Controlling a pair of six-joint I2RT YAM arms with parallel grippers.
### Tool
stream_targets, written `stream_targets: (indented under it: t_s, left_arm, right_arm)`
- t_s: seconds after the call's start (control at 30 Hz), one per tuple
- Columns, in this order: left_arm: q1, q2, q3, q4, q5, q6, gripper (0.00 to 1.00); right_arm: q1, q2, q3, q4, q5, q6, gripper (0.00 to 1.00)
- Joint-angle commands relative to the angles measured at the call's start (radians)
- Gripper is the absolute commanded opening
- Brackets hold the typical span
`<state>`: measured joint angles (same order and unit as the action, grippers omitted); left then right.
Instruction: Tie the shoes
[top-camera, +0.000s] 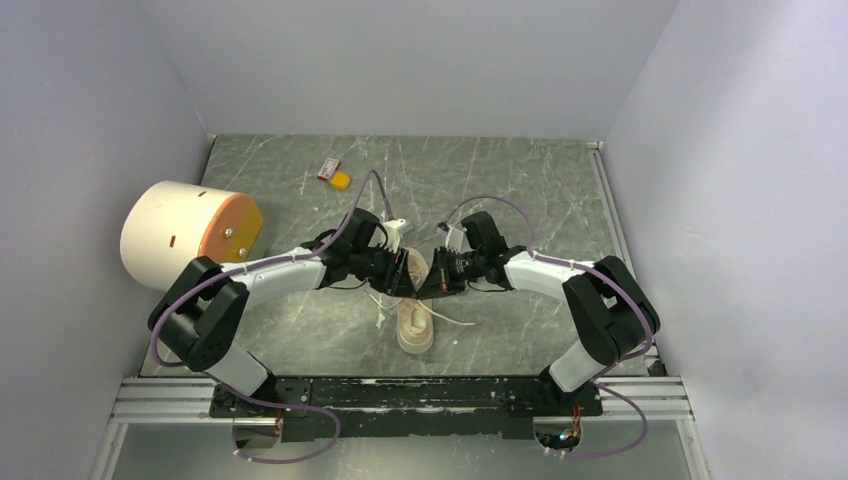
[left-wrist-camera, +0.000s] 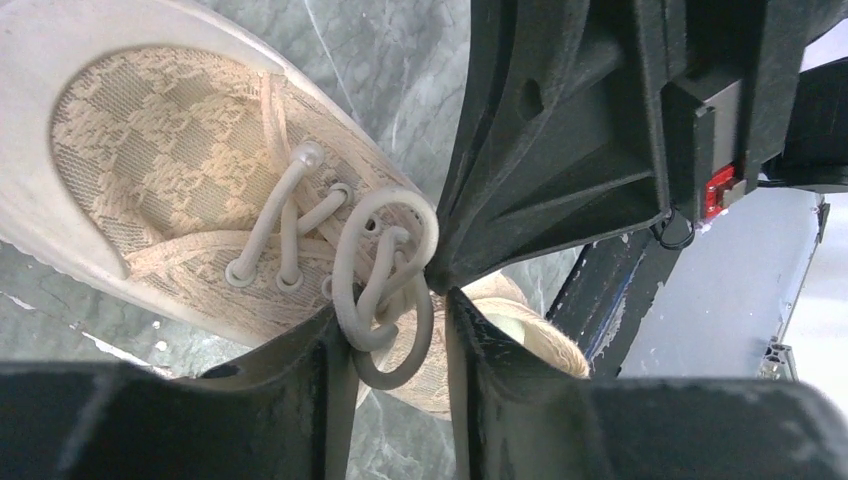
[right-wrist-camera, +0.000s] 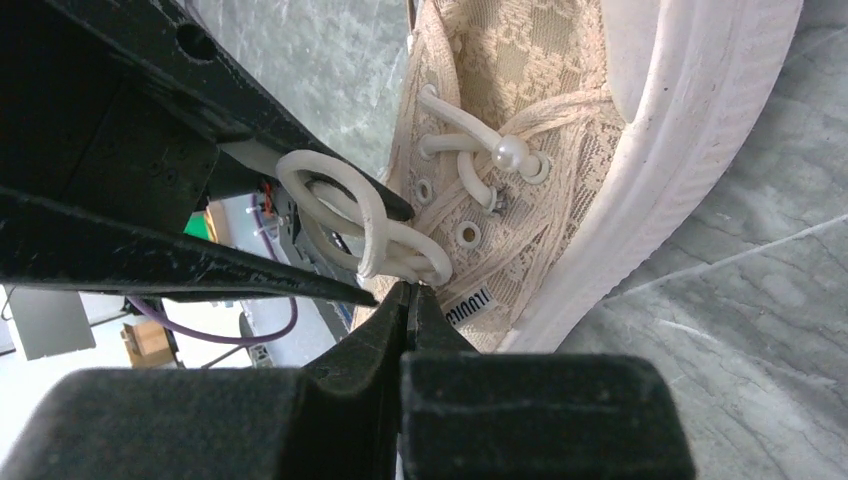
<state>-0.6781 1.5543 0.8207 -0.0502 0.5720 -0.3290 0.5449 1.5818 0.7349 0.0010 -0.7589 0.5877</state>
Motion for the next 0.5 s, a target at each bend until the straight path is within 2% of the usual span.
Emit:
stream_targets:
  t_s: [0.0,0.07,0.17,0.3,0.47]
  left_arm:
    - [-0.007,0.011,-0.007,0.023,-0.007,0.031,0.35]
    - [-0.008,0.017,-0.011,0.034,-0.021,0.022,0.25]
    - [-0.007,0.021,-0.015,0.042,-0.037,0.007,0.16]
    - [-0.008,0.015,-0.025,0.079,-0.033,0.004,0.09]
    - [-0.008,0.004,-0.033,0.058,-0.035,0.022,0.07]
  right_arm:
    - [0.004,-0.005,0.021,0.025,-0.010,0.007,0.00]
    - [0.005,-0.006,0.025,0.018,-0.017,0.000,0.03]
    - [0.003,-0.031,0.039,-0.051,-0.005,-0.045,0.14]
    - [0.004,-0.068,0.053,-0.107,0.060,-0.096,0.25]
    - [0.001,-0.041,0.094,-0.147,0.103,-0.134,0.27]
